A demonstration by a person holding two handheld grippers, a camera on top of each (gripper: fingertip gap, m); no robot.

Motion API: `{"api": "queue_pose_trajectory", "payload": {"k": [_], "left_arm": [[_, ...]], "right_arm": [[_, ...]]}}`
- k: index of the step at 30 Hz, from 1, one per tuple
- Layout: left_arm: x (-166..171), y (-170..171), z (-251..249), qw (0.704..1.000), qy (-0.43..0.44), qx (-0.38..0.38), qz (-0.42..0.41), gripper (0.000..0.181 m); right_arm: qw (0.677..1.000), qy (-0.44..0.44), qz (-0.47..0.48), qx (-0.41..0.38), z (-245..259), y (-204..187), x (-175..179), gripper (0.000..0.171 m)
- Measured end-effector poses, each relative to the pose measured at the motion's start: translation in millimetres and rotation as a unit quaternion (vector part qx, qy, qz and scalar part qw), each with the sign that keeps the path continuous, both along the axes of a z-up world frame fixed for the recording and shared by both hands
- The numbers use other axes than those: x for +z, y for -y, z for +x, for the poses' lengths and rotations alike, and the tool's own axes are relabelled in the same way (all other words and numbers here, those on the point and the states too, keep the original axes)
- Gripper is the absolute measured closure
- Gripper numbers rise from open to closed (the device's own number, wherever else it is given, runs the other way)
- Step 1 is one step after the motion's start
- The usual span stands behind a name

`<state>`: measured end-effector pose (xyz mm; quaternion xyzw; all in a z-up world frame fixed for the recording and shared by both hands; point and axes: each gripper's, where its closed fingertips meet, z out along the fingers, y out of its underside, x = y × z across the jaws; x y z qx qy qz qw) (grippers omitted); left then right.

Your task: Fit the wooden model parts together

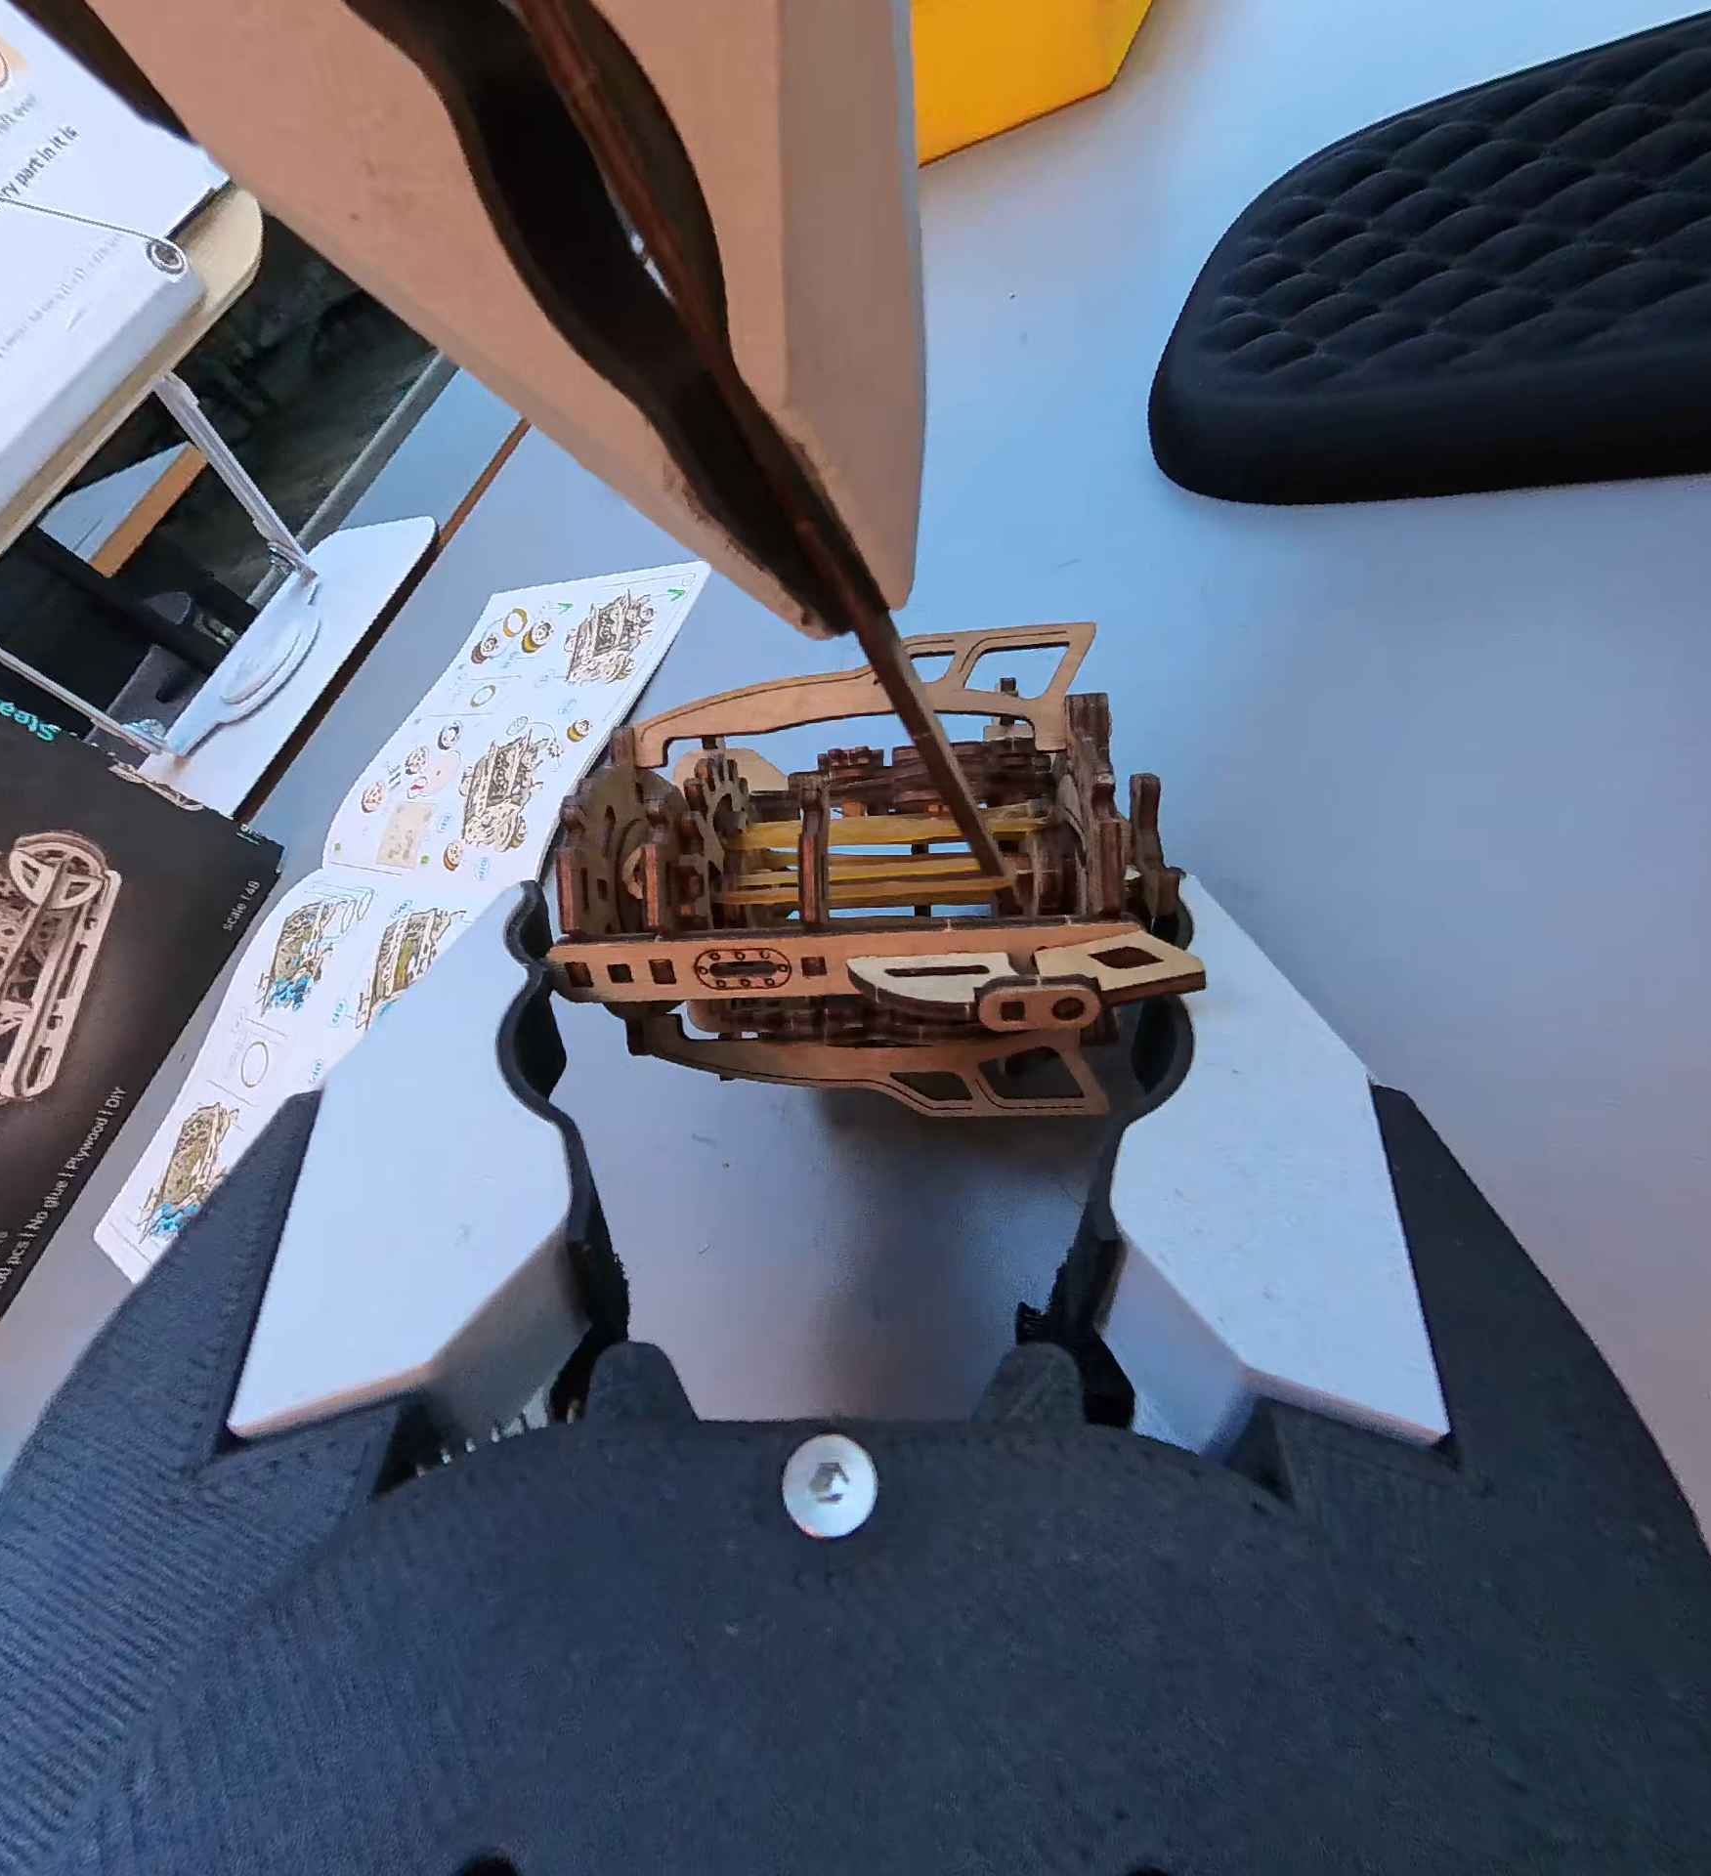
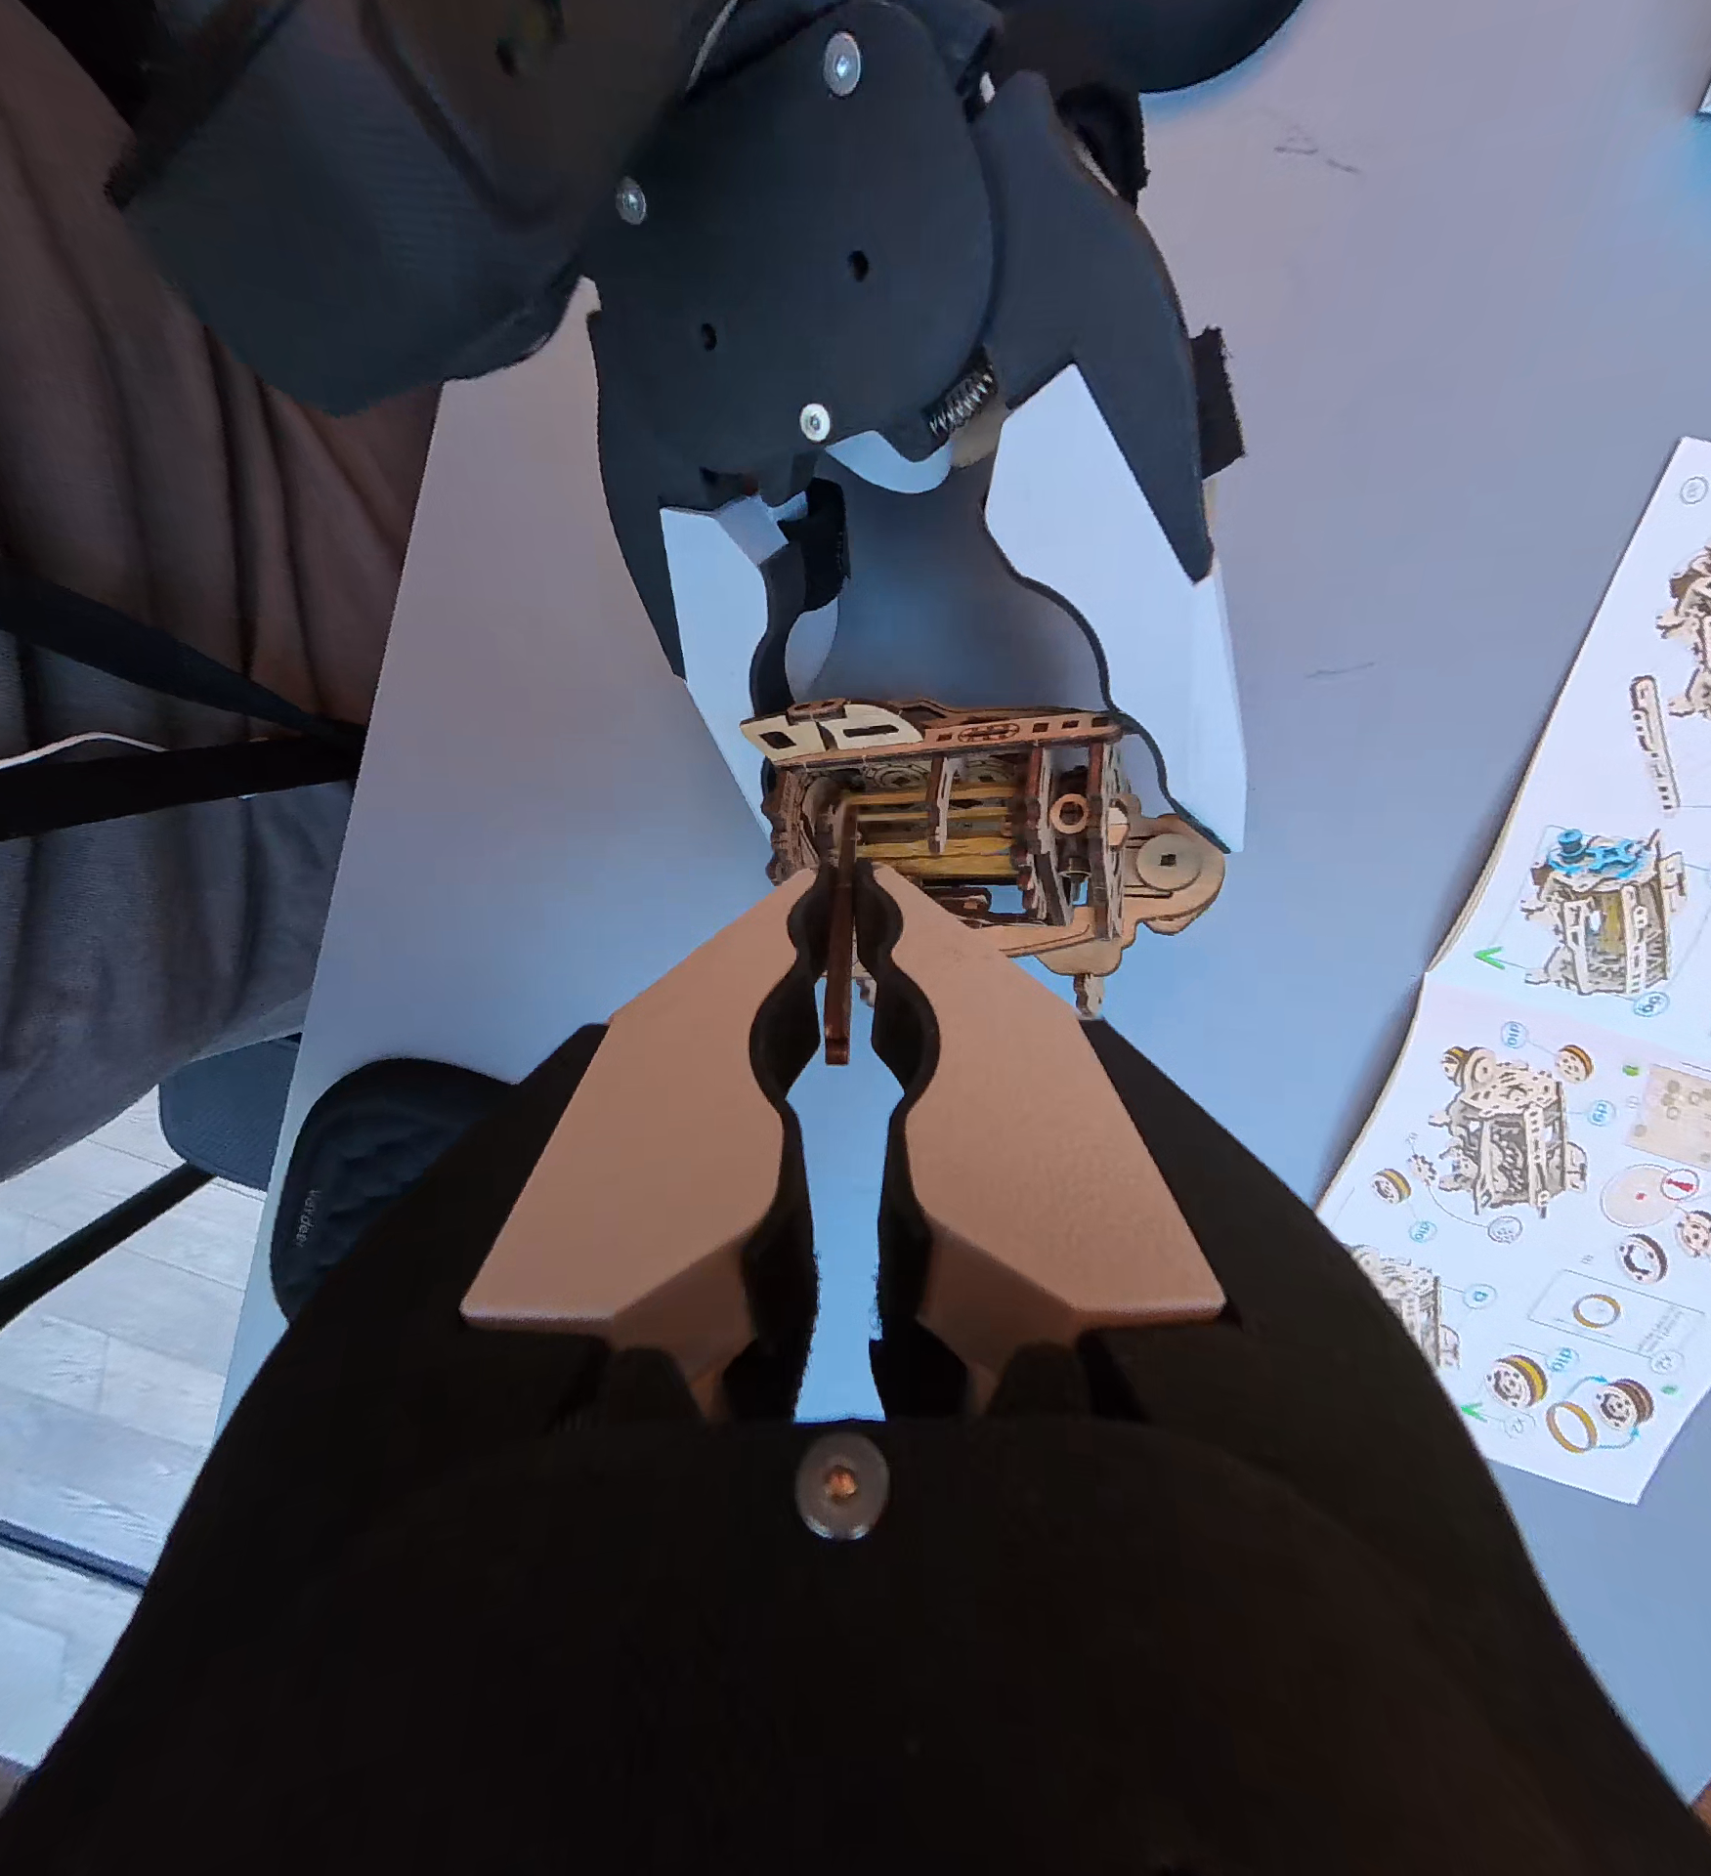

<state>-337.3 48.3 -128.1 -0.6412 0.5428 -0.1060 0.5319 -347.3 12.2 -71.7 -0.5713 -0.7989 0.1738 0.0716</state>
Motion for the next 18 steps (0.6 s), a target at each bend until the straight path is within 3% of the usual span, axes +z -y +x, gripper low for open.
{"api": "queue_pose_trajectory", "payload": {"k": [18], "left_arm": [[-0.8, -3.2, 0.4, 0.999, 0.02, 0.014, -0.025, 0.066]], "right_arm": [[0.999, 0.019, 0.035, 0.01, 8.7, 6.5, 3.5, 0.17]]}}
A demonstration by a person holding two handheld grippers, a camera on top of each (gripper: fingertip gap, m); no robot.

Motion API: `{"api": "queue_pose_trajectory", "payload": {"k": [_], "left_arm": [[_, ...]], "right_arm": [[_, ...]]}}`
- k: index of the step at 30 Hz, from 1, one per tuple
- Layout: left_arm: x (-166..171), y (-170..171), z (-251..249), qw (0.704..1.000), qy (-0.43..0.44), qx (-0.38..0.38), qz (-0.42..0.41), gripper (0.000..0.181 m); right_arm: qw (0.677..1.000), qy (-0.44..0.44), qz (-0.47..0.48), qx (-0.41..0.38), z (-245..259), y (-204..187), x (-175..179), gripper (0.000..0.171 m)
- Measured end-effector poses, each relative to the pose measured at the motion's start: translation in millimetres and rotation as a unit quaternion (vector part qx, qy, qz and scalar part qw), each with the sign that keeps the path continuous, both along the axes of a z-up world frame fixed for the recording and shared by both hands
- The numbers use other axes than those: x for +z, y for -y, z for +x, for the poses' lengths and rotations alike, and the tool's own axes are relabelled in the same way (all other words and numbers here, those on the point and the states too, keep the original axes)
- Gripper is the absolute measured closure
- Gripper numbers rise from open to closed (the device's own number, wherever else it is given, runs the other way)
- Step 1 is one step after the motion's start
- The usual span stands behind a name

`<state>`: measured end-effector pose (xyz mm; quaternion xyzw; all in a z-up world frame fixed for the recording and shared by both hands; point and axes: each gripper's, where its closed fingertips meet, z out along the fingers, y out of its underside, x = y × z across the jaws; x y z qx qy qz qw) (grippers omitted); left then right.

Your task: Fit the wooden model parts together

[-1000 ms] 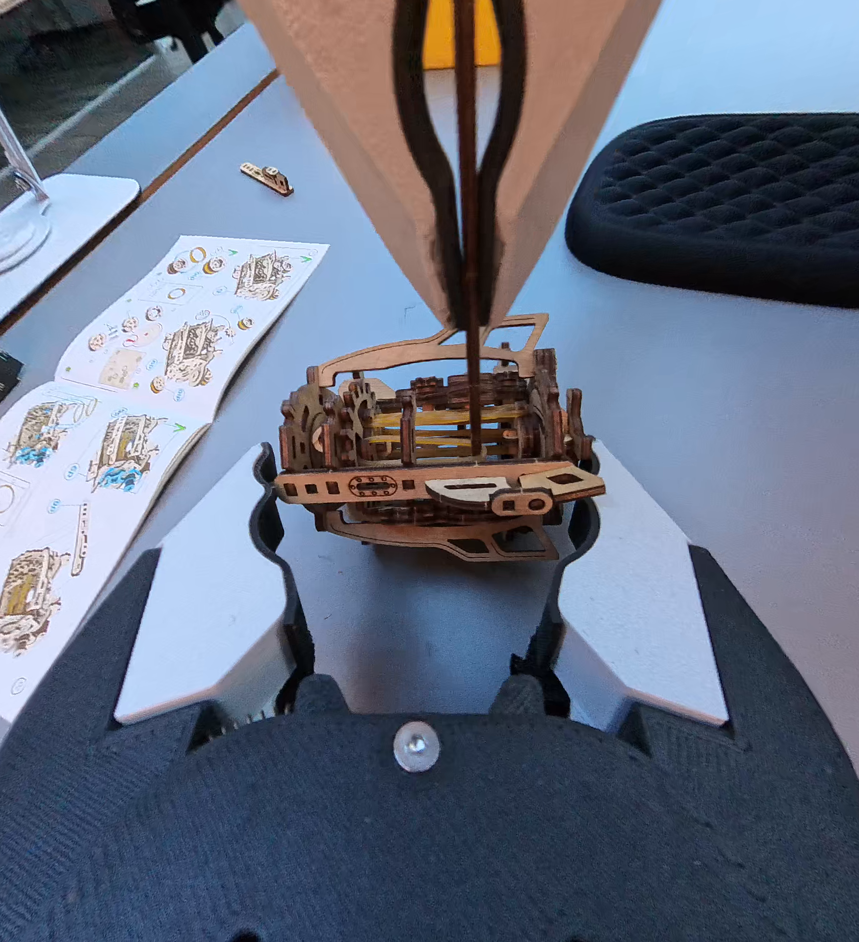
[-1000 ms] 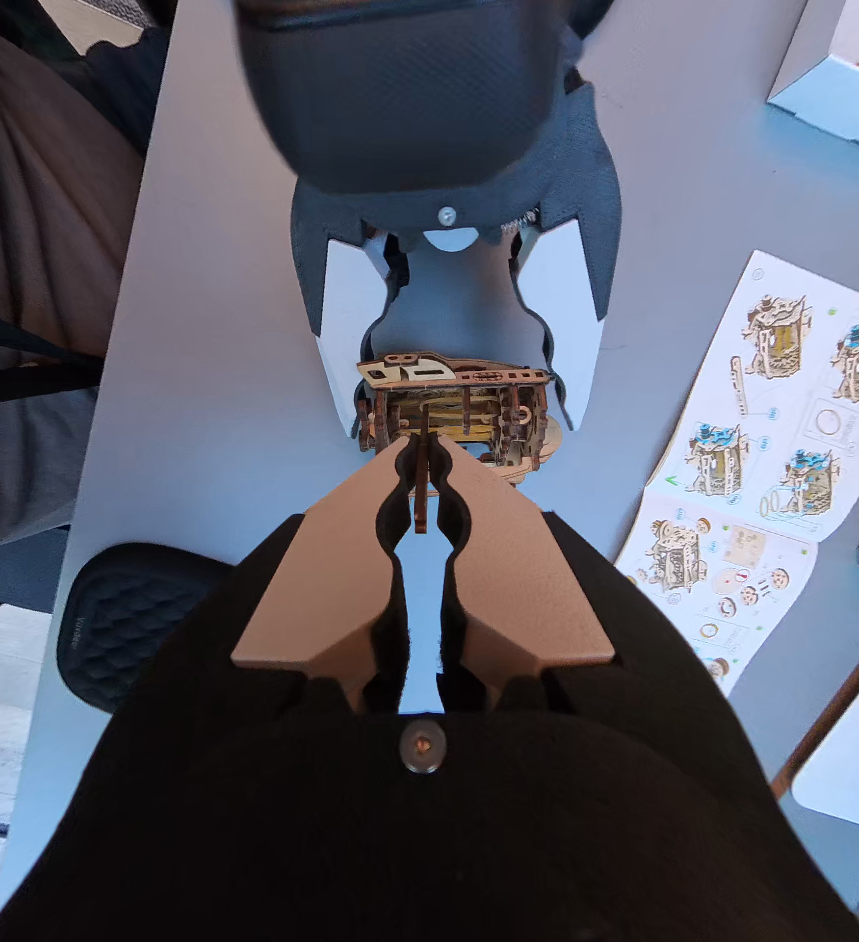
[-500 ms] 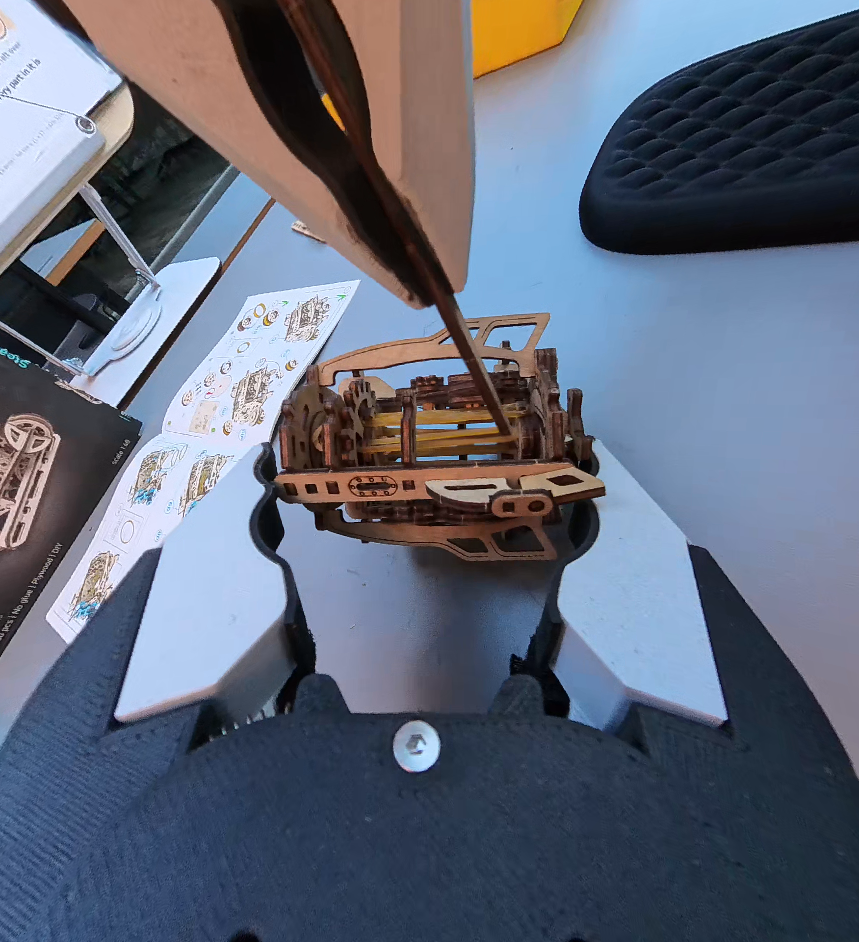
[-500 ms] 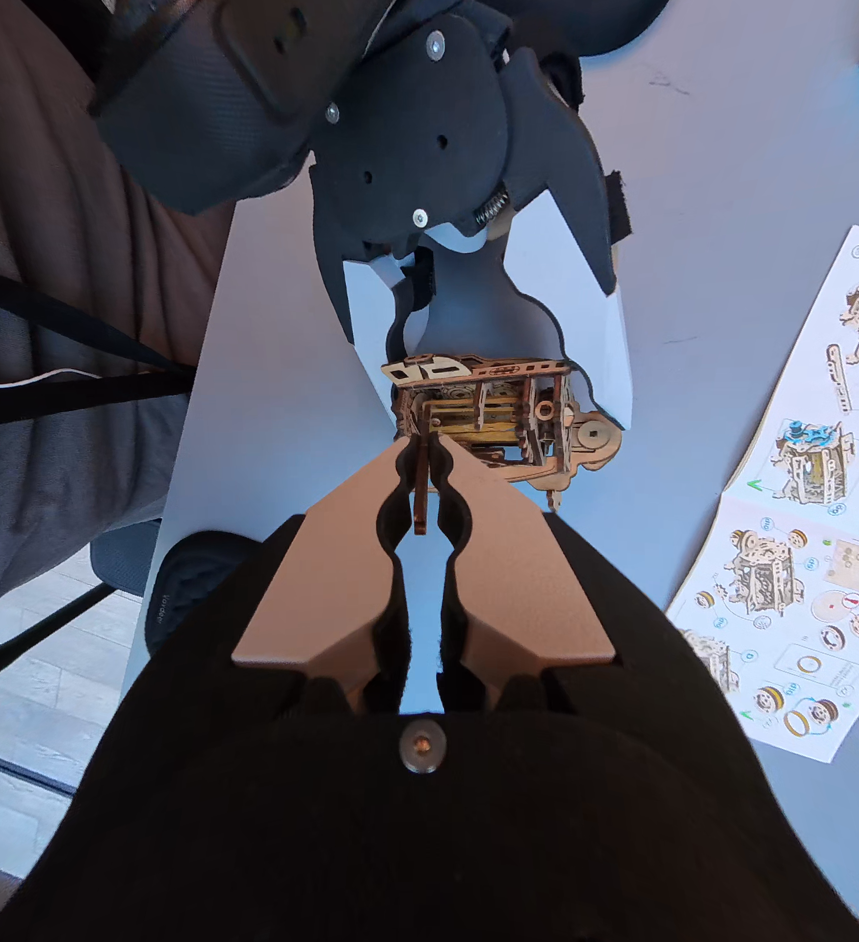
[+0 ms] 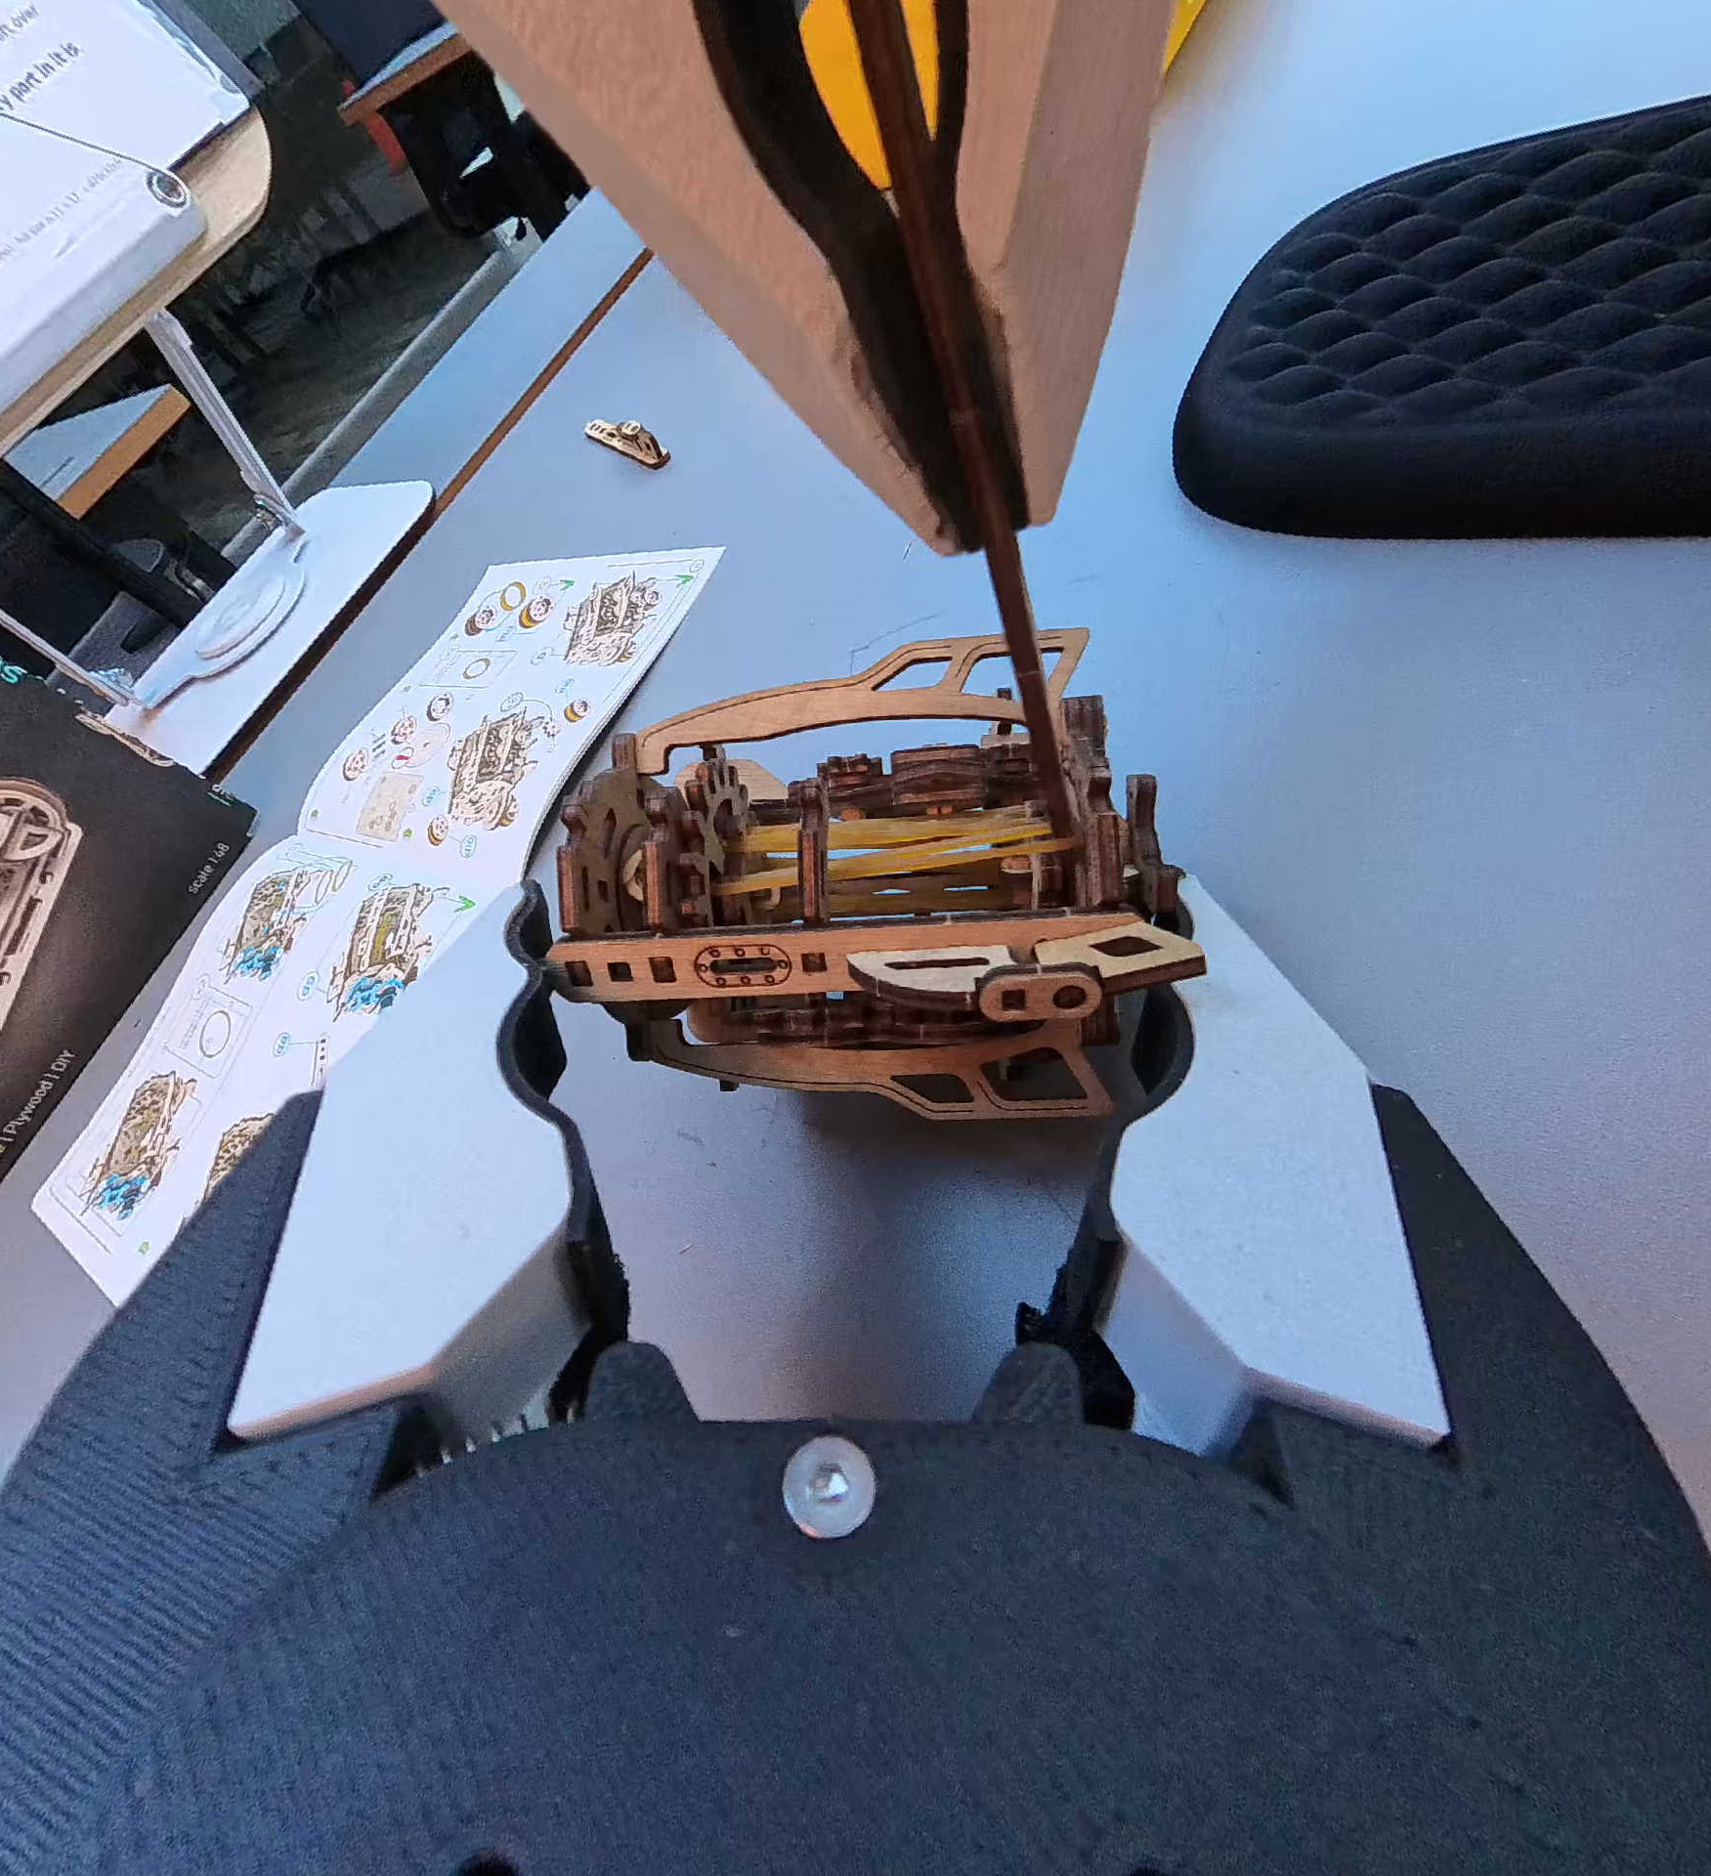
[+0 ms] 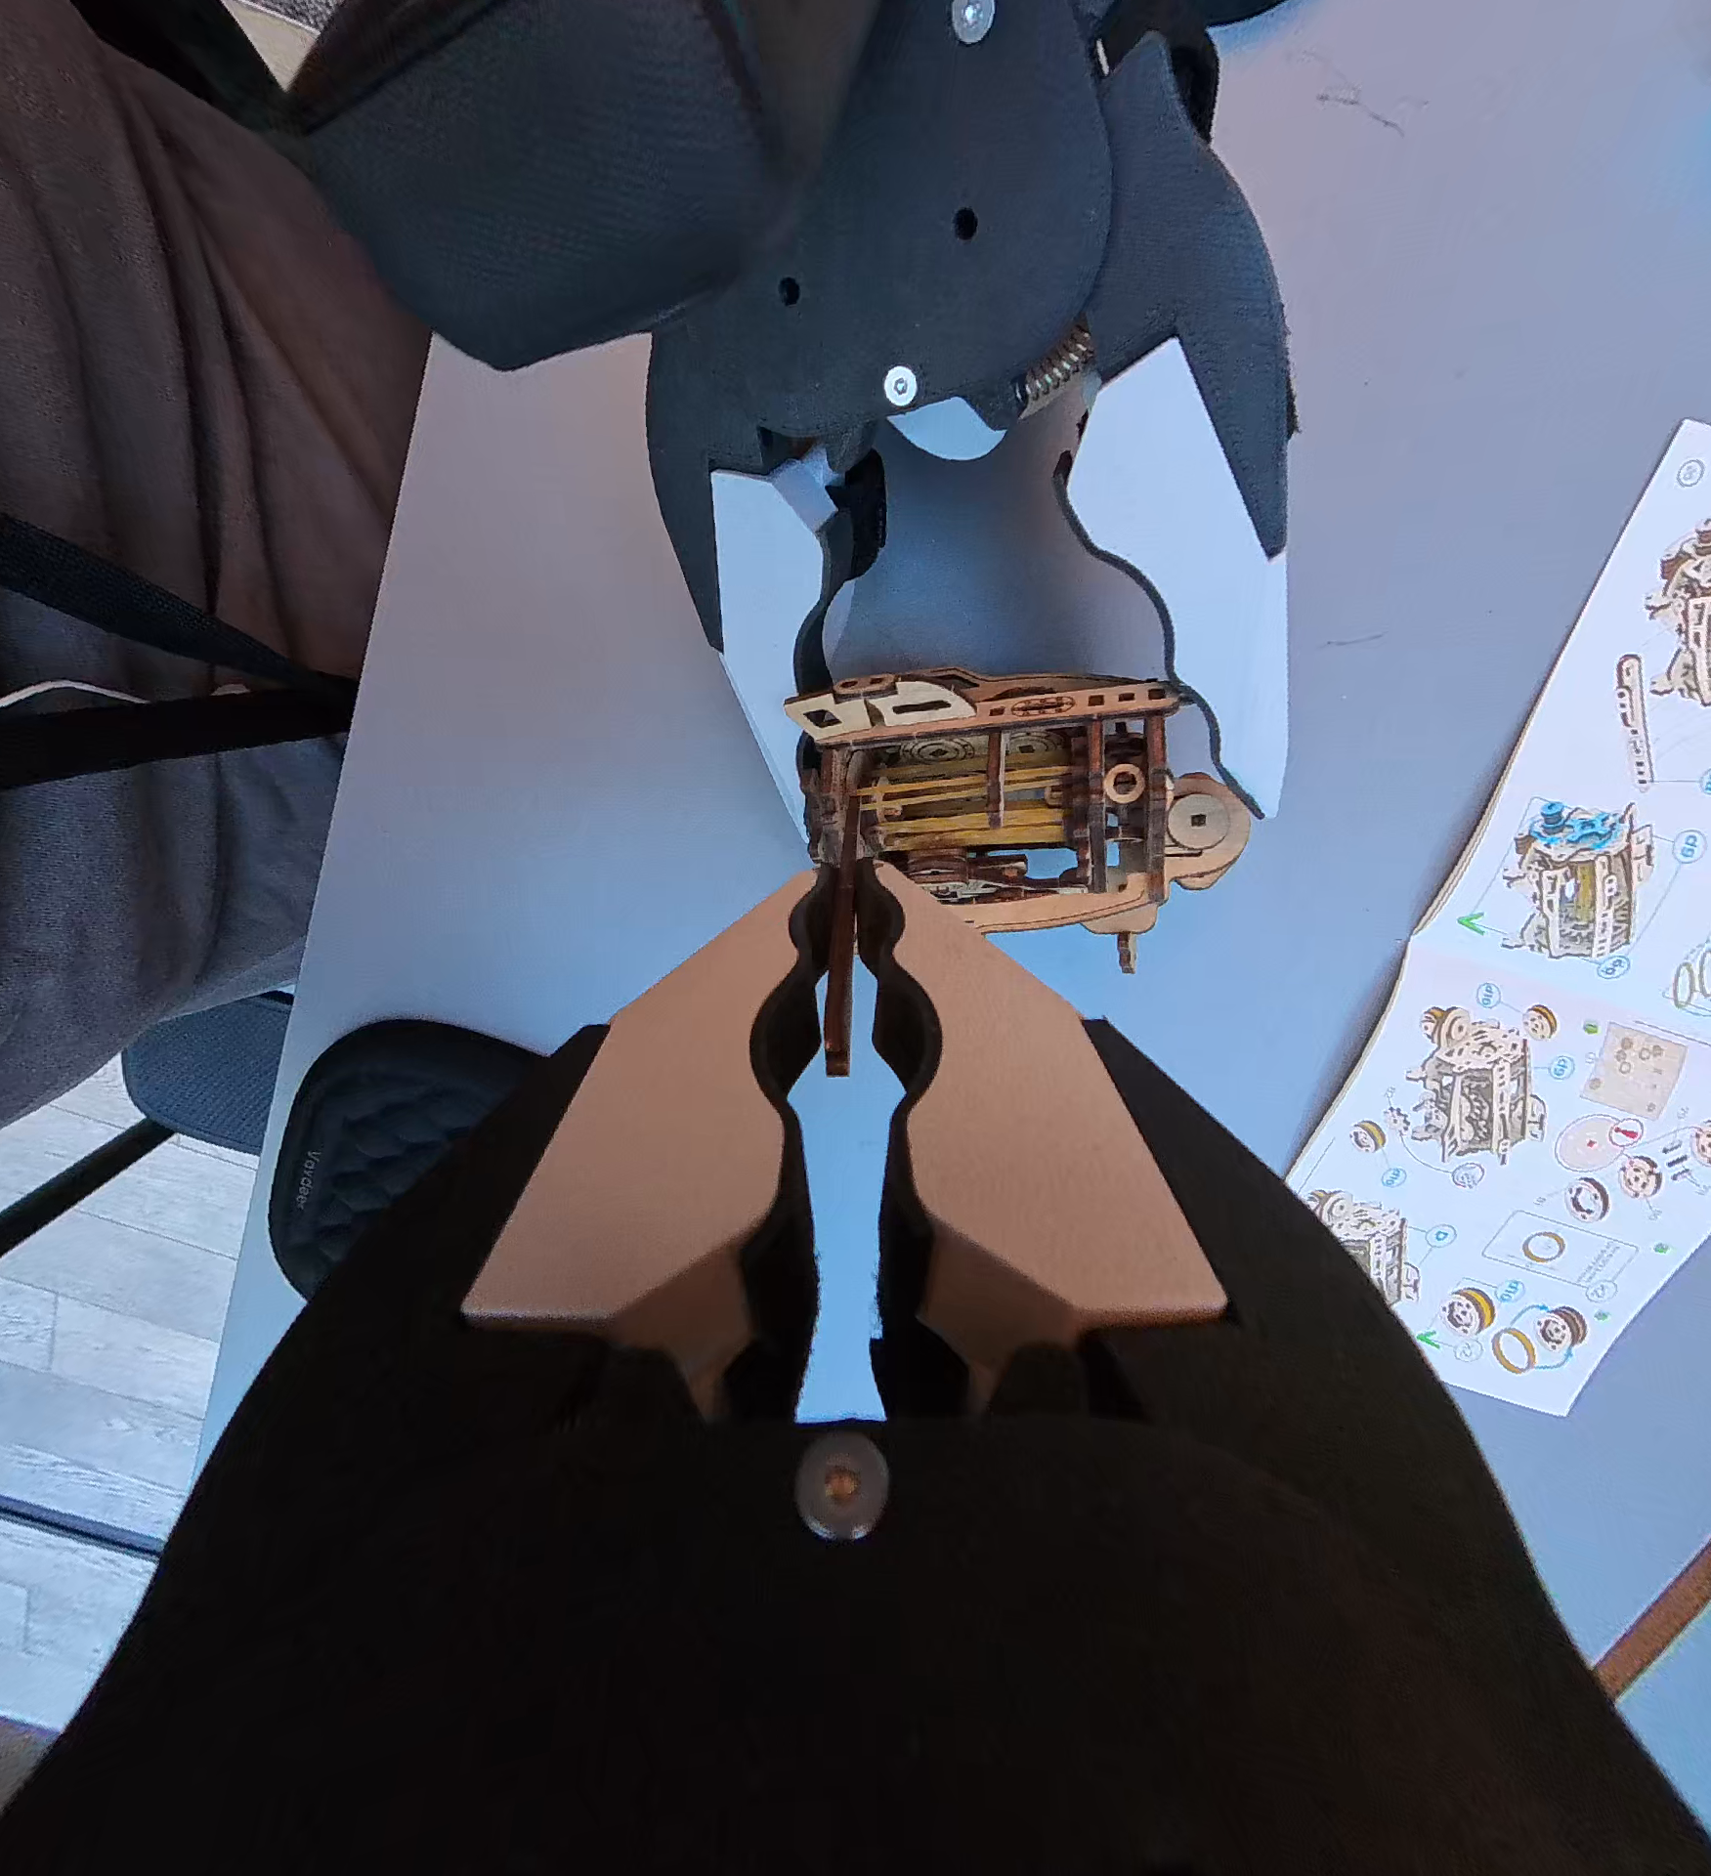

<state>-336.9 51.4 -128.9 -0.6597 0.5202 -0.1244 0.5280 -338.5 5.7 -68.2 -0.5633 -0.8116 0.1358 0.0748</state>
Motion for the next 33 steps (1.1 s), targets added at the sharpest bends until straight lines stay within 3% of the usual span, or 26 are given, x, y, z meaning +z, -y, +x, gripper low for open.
{"api": "queue_pose_trajectory", "payload": {"k": [13, 21, 33], "left_arm": [[-0.2, -1.6, 0.6, 1.0, 0.011, 0.006, -0.013, 0.066], [0.5, -1.5, 0.6, 1.0, 0.01, 0.009, -0.005, 0.066], [1.1, -0.5, 1.5, 1.0, 0.004, 0.014, 0.014, 0.064]], "right_arm": [[1.0, 0.0, 0.026, 0.007, 5.8, -2.6, -0.9, 0.17], [0.997, -0.04, 0.036, 0.058, 4.5, -6.2, -1.0, 0.169], [0.996, -0.086, -0.012, 0.027, 7.6, -5.3, -2.1, 0.17]]}}
